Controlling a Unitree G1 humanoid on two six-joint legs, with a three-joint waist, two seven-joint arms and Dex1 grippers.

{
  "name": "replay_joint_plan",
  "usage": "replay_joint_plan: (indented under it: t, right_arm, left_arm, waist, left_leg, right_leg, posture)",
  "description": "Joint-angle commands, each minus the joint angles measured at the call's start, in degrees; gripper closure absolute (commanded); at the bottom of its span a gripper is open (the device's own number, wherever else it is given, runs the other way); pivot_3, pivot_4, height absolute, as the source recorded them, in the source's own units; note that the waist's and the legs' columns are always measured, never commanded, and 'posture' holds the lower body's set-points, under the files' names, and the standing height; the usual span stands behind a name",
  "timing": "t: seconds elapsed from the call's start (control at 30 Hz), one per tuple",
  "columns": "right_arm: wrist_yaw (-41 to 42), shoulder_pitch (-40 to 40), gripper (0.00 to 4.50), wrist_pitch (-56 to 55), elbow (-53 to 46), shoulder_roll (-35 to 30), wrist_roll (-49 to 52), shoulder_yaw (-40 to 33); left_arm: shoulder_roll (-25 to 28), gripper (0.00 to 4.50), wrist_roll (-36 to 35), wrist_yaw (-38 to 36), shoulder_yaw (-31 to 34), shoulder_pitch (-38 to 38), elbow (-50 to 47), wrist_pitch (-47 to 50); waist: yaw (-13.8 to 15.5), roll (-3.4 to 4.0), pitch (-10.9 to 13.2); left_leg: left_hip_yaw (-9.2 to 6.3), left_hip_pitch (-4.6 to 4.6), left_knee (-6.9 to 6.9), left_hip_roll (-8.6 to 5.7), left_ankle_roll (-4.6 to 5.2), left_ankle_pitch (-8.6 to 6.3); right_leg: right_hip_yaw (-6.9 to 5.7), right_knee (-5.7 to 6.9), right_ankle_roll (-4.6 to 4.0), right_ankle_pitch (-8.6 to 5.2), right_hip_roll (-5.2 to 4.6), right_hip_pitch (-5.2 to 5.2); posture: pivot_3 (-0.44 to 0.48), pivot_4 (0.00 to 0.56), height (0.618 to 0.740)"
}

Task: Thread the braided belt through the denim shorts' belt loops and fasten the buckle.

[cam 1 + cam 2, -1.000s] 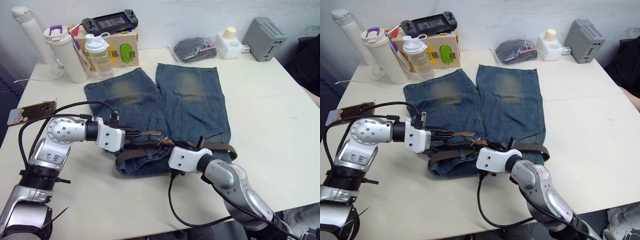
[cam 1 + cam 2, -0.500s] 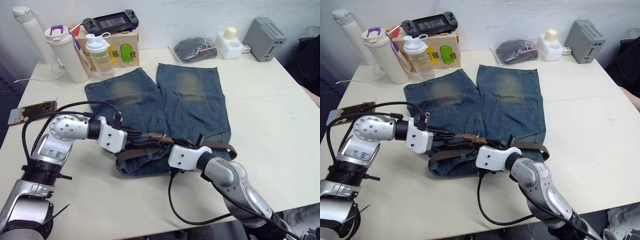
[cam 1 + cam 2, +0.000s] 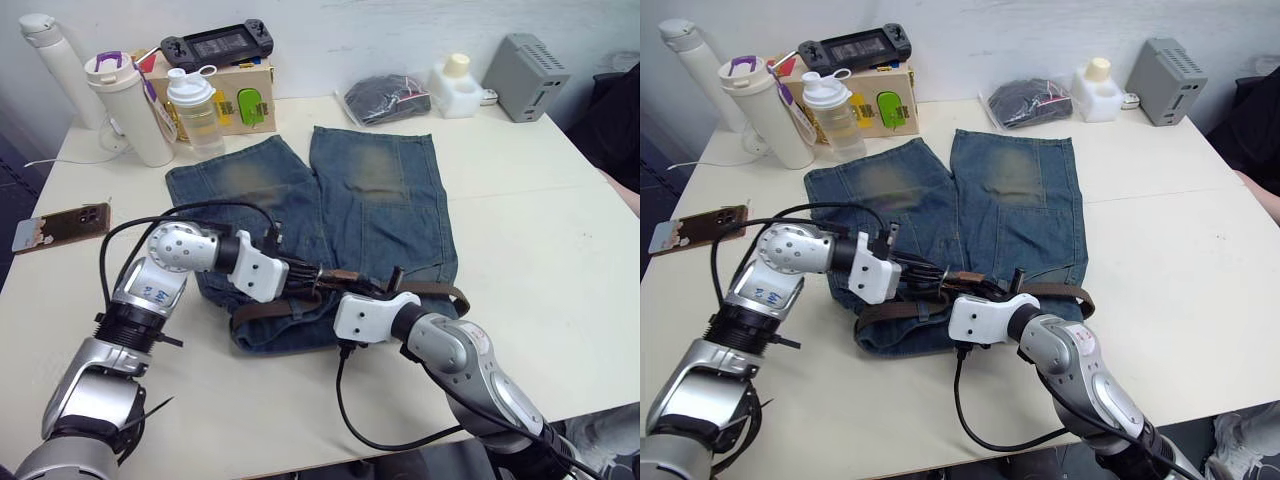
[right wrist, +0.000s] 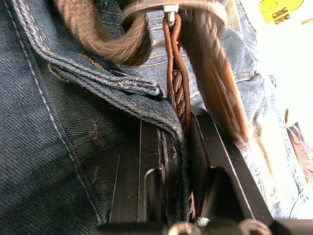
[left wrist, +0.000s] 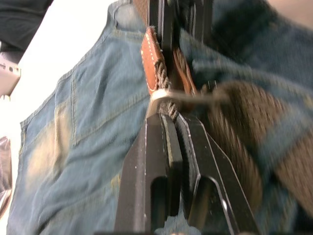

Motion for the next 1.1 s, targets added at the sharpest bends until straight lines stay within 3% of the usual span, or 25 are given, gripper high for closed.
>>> replay_joint_plan:
  t: [0.03, 0.27, 0.33, 0.4, 0.57, 0.77, 0.9, 1.1]
  right_arm:
    - [0.21, -0.15, 4.42, -1.53, -1.22, 0.31, -0.45, -0.99]
    - [5.75, 2.02, 4.42, 0.75, -2.15, -1.02, 3.05, -1.65]
    - [6.22, 2.58, 3.42, 2.07, -2.57, -0.29, 4.73, -3.88]
    - [8.12, 3.17, 2.92, 4.9, -4.36, 0.15, 7.33, -6.17]
    - [15.35, 5.22, 0.57, 15.26, -12.41, -2.24, 15.58, -14.22]
    - [22.81, 5.66, 0.57, 25.77, -19.88, -7.27, 28.71, -28.0]
    - [21.5, -0.08, 0.57, 28.23, -18.06, -7.29, 34.48, -33.44]
    - [14.78, -3.11, 0.57, 15.39, -10.17, -14.16, 27.88, -23.52]
  left_arm:
    - [-2.6, 4.5, -0.82, 2.37, -0.31, 1.38, -2.58, 2.78]
    - [-8.42, 4.5, 0.71, 6.26, -0.97, -0.15, -2.18, 6.48]
    - [-9.52, 4.5, 1.63, 6.65, -1.44, -0.09, -1.87, 6.45]
    - [-10.23, 4.5, 2.05, 6.65, -1.87, 0.29, -1.56, 6.47]
    - [-11.39, 4.5, 2.8, 7.59, -2.4, 0.84, -0.1, 6.11]
    - [-12.07, 4.5, 3.67, 8.67, -2.96, 1.13, 1.26, 5.37]
    - [-12.28, 4.5, 4.02, 8.95, -3.09, 1.06, 1.76, 4.85]
    - [-12.43, 4.5, 4.5, 9.51, -3.29, 0.57, 1.84, 3.83]
  waist:
    - [0.09, 0.0, 0.0]
    - [0.87, -0.03, -0.02]
    - [1.09, -0.03, -0.02]
    - [1.39, -0.03, -0.02]
    - [1.59, -0.03, -0.02]
    - [1.66, -0.03, -0.02]
    - [1.58, -0.03, -0.02]
    - [1.73, -0.04, -0.02]
  left_leg:
    - [-0.01, 0.0, 0.01, 0.0, 0.0, 0.0]
    - [-0.01, -0.01, 0.12, -0.04, 0.04, 0.0]
    - [-0.01, -0.01, 0.12, -0.04, 0.05, 0.0]
    - [0.0, -0.01, 0.13, -0.03, 0.05, 0.0]
    - [-0.02, -0.01, 0.15, -0.03, 0.06, 0.0]
    - [-0.09, 0.0, 0.2, -0.04, 0.11, -0.02]
    - [-0.09, 0.0, 0.2, -0.04, 0.12, -0.02]
    - [-0.17, -0.02, 0.2, -0.1, 0.12, -0.02]
  right_leg:
    - [0.0, 0.0, 0.0, 0.0, 0.0, 0.0]
    - [0.02, 0.0, 0.07, 0.04, -0.01, 0.06]
    - [0.01, 0.0, 0.07, 0.04, 0.0, 0.05]
    - [0.01, 0.01, 0.08, 0.05, 0.0, 0.05]
    - [0.03, 0.01, 0.07, 0.05, 0.0, 0.06]
    - [0.06, 0.0, 0.08, 0.06, -0.02, 0.13]
    - [0.08, -0.01, 0.08, 0.06, -0.03, 0.13]
    - [0.08, -0.02, 0.08, 0.07, -0.12, 0.16]
  posture:
    - [0.0, 0.15, 0.687]
    - [0.0, 0.15, 0.687]
    - [0.0, 0.15, 0.687]
    - [0.0, 0.15, 0.687]
    - [0.0, 0.15, 0.687]
    - [0.0, 0.15, 0.687]
    - [0.0, 0.15, 0.687]
    - [0.0, 0.15, 0.687]
